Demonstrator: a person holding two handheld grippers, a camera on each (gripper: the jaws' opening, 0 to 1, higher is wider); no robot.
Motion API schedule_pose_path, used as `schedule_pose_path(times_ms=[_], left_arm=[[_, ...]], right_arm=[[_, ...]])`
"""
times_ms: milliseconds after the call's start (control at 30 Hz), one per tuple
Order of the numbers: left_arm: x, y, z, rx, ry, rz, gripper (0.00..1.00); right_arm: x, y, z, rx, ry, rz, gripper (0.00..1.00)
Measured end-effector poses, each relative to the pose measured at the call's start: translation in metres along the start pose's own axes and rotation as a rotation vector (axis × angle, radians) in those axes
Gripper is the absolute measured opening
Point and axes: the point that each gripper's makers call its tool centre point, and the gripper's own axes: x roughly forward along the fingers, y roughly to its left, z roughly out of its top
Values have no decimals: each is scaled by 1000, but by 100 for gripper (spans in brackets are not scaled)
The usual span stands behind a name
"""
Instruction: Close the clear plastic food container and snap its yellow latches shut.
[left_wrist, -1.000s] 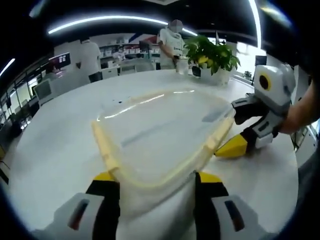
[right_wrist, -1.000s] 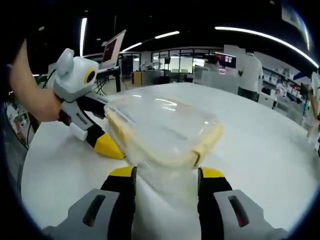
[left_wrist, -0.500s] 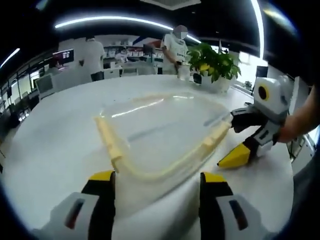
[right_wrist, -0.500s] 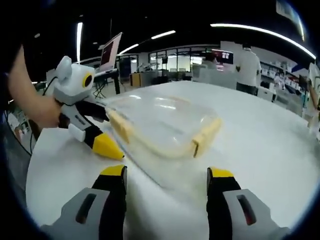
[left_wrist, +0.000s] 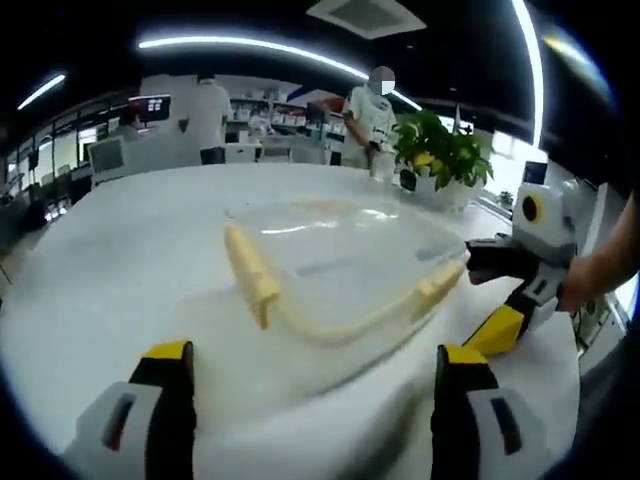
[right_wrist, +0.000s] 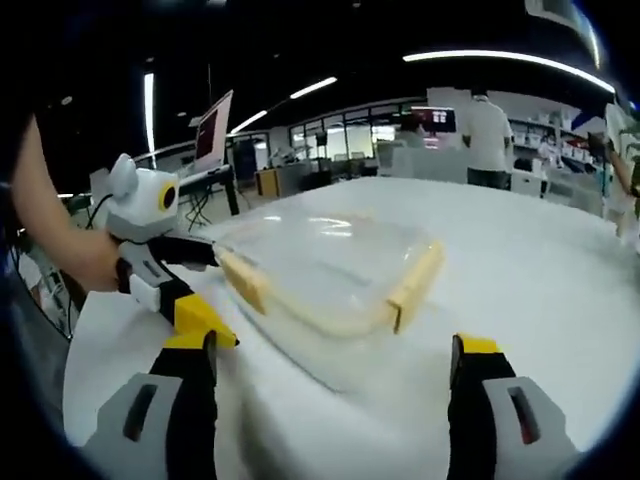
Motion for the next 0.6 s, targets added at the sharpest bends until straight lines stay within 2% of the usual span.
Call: schedule_pose_path(times_ms=[100,600], left_arm=[[-2,-1,-1,17,5,0,99],[-17,2,-3,-37,-26,8,97]], right_arm=[[-1,0,0,4,-1,-4,98],[-14,2,-5,28,5,-27,96]])
